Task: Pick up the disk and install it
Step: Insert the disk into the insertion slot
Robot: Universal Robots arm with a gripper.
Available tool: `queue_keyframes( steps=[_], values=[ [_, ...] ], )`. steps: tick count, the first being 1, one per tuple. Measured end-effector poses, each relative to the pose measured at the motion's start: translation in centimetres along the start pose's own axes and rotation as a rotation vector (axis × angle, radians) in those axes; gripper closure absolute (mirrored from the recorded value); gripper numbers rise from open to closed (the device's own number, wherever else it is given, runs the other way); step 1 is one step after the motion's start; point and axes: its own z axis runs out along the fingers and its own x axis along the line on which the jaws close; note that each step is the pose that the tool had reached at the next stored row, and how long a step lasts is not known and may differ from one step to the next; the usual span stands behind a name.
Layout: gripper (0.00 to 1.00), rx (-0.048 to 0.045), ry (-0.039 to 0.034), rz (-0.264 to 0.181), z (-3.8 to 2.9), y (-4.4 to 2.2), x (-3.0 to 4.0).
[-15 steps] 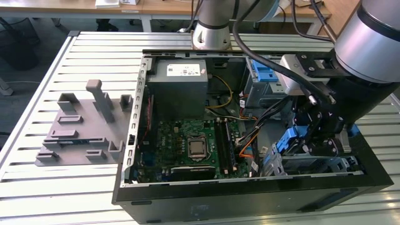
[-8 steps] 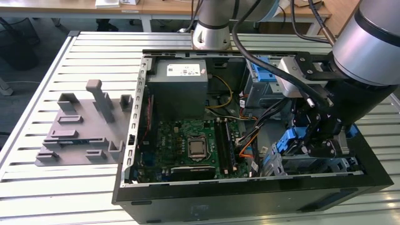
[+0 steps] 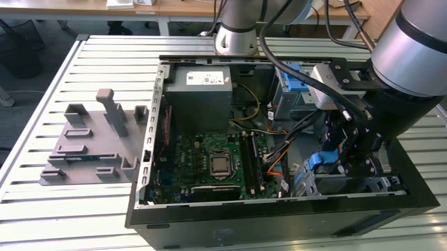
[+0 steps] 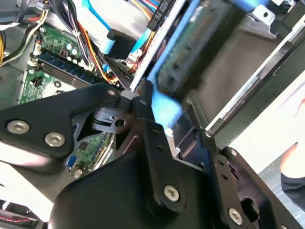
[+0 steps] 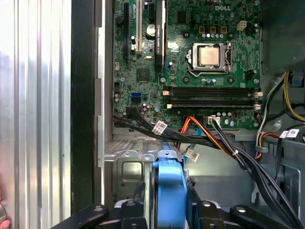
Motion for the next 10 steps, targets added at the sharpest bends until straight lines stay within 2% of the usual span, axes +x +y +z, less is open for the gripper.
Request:
queue_keyframes(
  steps=[9, 10],
  values=[
    [0.58, 0.0, 0.0002, 0.0, 0.01, 0.0, 0.0],
    [0.64, 0.0, 0.0002, 0.0, 0.01, 0.0, 0.0]
  ],
)
